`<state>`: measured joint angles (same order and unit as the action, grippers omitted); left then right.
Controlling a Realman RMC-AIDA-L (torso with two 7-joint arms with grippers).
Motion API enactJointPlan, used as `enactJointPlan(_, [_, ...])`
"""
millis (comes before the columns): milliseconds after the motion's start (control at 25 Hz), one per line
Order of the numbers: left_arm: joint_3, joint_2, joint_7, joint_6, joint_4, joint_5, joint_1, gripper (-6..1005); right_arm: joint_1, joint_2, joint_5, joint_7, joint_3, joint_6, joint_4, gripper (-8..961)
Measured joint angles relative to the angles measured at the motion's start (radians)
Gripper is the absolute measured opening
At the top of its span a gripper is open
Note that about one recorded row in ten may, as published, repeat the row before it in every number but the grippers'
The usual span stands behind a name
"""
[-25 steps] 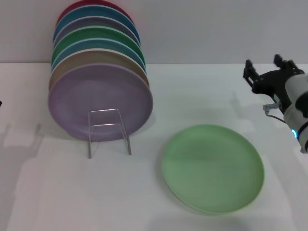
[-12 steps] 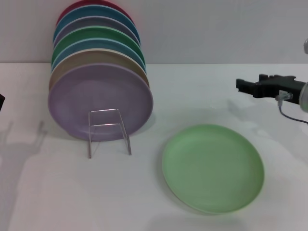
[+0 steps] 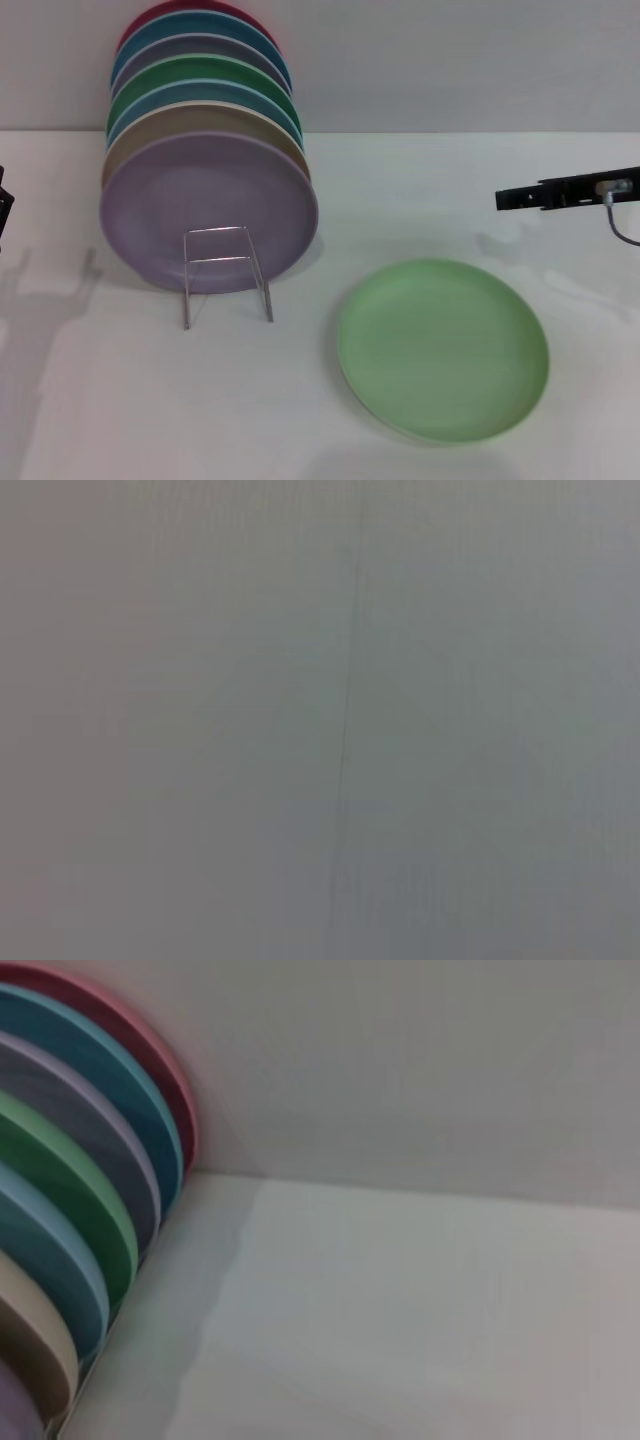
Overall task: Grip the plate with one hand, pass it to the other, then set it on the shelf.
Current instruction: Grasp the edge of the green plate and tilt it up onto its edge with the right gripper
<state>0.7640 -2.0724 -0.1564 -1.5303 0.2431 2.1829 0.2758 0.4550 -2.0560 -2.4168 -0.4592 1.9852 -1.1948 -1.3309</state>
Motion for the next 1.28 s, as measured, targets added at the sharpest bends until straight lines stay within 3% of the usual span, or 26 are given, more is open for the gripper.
enactJointPlan(400, [-0.002, -0.002, -0.009, -0.003, 0.003, 0.001, 0.0, 803, 0.056, 0.007, -0.039, 0.026, 0.049, -0.139, 0.065, 687])
enactJointPlan(800, [-0.003, -0.002, -0.009, -0.005, 0.002, 0.002, -0.001, 803, 0.091, 0.012, -0.052, 0.041, 0.045, -0.165, 0.163, 687])
enactJointPlan(1280, [-0.003, -0.002, -0.01, -0.005, 0.002, 0.001, 0.0, 803, 0.108, 0.013, -0.123, 0.067, 0.049, -0.194, 0.188, 688])
